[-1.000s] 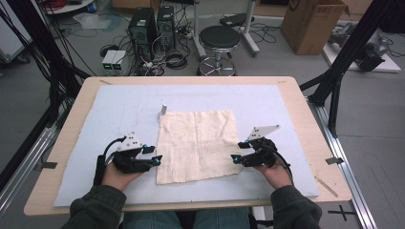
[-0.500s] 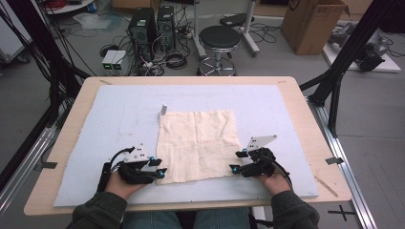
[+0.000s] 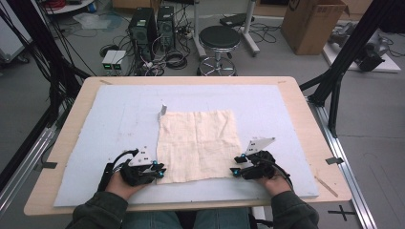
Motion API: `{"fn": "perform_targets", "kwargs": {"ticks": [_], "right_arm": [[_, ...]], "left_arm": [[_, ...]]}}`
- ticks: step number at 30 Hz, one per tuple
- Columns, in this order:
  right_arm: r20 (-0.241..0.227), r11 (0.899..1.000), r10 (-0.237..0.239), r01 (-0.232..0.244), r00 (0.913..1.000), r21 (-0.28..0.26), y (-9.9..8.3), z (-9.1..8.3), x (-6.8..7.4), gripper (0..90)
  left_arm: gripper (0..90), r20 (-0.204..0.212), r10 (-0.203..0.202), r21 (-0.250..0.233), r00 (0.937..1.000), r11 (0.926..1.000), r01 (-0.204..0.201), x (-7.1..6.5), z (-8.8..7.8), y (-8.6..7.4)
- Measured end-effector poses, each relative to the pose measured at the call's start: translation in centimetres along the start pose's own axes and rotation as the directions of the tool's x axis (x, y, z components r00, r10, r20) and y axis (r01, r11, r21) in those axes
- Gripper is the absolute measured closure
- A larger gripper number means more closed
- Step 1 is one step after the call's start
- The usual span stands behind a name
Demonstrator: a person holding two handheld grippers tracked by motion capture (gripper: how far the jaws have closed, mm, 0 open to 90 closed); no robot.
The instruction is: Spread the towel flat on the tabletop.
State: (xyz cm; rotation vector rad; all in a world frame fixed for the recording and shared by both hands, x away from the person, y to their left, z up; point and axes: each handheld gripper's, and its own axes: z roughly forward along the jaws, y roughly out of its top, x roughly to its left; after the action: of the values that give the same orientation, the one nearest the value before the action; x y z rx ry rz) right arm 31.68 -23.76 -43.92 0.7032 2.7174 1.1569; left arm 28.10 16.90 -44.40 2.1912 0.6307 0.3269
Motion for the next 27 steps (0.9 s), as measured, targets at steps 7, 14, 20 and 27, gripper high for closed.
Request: {"fn": "perform_targets", "kwargs": {"ticks": [7,14,20,27], "right_arm": [[0.020,1.000,-0.003,0.003,0.9998,0.004,0.0,0.1,0.0,61.6],[0.019,0.999,-0.026,0.026,0.9995,0.019,0.7,0.4,0.0,77.8],[-0.024,1.000,-0.015,0.016,0.9996,0.015,1.1,0.6,0.3,84.8],[-0.049,0.999,-0.022,0.024,0.9986,0.033,1.5,1.0,0.9,85.1]], "left_arm": [[88.1,-0.007,-0.001,0.000,1.0000,1.0000,0.001,0.2,0.0,0.0],[88.6,-0.018,-0.017,0.003,0.9997,0.9998,0.017,0.4,-0.3,-0.1],[88.6,-0.038,-0.037,-0.006,0.9986,0.9993,0.037,1.0,-1.3,-0.5],[88.6,-0.043,-0.051,-0.018,0.9978,0.9986,0.050,1.0,-2.1,-0.9]]}}
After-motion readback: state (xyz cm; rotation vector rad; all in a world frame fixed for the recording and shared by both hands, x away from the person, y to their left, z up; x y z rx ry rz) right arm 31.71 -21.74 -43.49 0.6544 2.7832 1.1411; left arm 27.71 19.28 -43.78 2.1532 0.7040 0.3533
